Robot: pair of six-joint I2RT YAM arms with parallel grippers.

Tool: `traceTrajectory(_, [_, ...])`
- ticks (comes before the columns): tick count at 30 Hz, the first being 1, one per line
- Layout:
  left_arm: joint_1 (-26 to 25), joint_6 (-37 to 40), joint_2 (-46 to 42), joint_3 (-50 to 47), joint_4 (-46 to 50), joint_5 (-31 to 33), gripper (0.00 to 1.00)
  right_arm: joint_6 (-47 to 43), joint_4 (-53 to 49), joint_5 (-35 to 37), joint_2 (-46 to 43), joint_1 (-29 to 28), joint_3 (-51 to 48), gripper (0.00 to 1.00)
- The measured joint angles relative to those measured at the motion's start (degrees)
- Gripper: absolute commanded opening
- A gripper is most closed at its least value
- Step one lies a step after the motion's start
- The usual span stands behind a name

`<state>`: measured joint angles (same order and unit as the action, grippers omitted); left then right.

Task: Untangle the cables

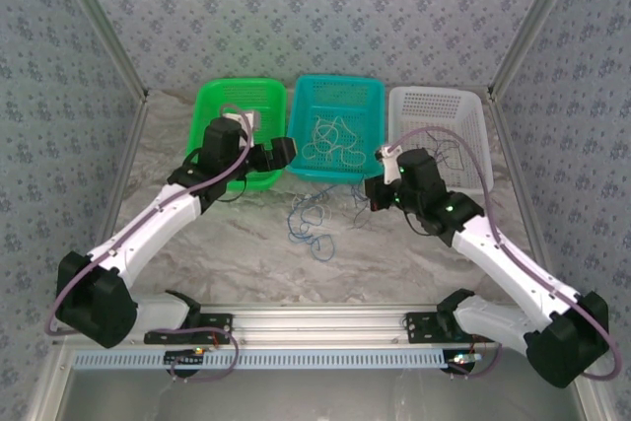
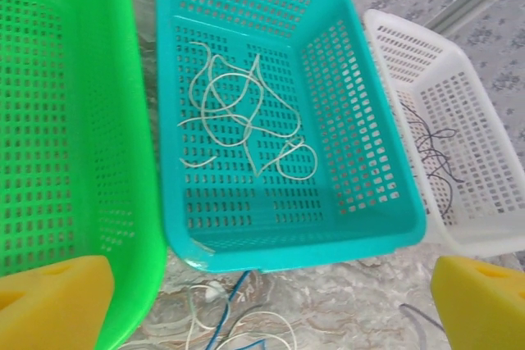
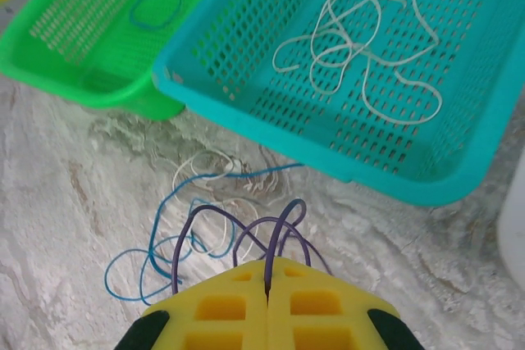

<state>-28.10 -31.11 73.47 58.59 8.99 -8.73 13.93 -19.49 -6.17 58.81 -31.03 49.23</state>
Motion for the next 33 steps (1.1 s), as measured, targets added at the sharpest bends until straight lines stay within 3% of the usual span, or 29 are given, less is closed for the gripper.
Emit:
traceTrajectory(7, [-3.10, 1.07, 0.20, 0.00, -4.92, -5.55, 0.99, -0.11, 0.07, -6.29, -3.26, 5.51, 0.92, 0.00])
traceTrajectory(15, [-11.80, 7.80, 7.37, 5.70, -7.76, -15.61, 0.96, 0.02, 0.13, -13.35, -2.01, 9.05, 0.96, 0.00])
traceTrajectory(21, [-12.44, 9.31, 10.51, 7.58, -8.81, -21.57, 0.89, 0.35, 0.42, -16.09, -2.03, 10.29, 0.96, 0.00])
traceTrajectory(28, [-14.97, 12.72, 16.87, 17.35, -2.69, -20.81, 0.78, 0.66, 1.05, -17.29, -2.03, 10.38, 0.96, 0.00])
traceTrajectory(33, [-16.06, 13.11, 18.45, 17.79, -1.60, -20.17, 0.72, 0.66, 1.03, -17.49, -2.16, 10.56, 0.96, 0.00])
